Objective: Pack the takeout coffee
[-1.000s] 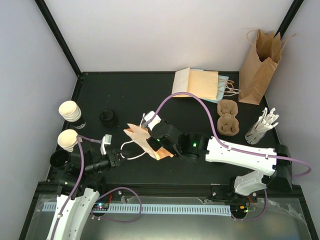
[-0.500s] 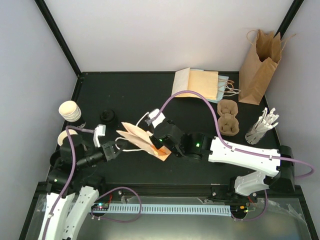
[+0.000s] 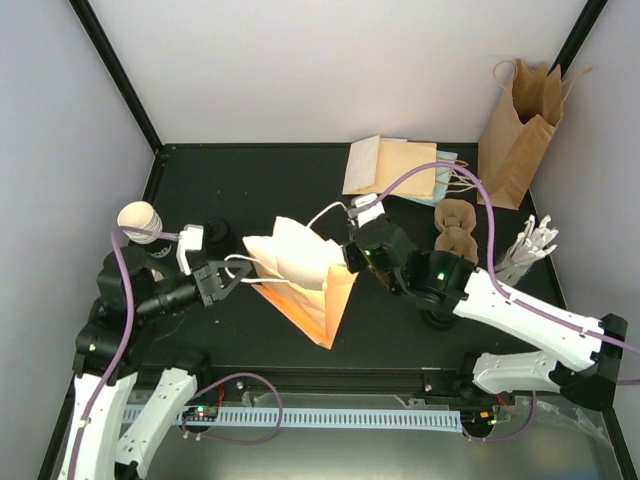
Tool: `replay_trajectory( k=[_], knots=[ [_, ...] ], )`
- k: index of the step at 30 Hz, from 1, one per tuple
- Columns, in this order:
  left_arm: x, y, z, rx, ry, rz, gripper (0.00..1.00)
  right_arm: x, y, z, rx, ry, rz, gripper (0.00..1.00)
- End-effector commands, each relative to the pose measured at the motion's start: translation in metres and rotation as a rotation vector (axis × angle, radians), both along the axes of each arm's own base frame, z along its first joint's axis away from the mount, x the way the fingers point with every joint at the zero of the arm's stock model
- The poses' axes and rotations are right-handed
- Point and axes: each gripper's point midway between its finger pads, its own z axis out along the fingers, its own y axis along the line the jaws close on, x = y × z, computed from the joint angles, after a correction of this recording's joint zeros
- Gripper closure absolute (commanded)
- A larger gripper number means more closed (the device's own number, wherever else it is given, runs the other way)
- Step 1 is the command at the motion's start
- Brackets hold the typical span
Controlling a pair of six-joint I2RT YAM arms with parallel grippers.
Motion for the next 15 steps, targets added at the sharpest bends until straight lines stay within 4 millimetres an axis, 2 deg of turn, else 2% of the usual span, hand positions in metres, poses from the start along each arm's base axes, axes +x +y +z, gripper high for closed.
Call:
replay_trajectory(
  k=[1,9,15],
  knots=[
    [0.002,-0.01,0.017,-0.027,-0.034,-0.079,0.99,-0.004,-0.012,-0.024,0.031,0.088,-0.002,0.91],
    [0.026,-0.026,0.016,-0.094,0.009,-0.148,0.98,-0.021,-0.011,-0.084,0.032,0.239,0.036,0.91],
    [0.043,-0.044,0.007,-0.077,0.035,-0.186,0.99,-0.036,-0.008,-0.114,0.047,0.314,0.085,0.91]
  ],
)
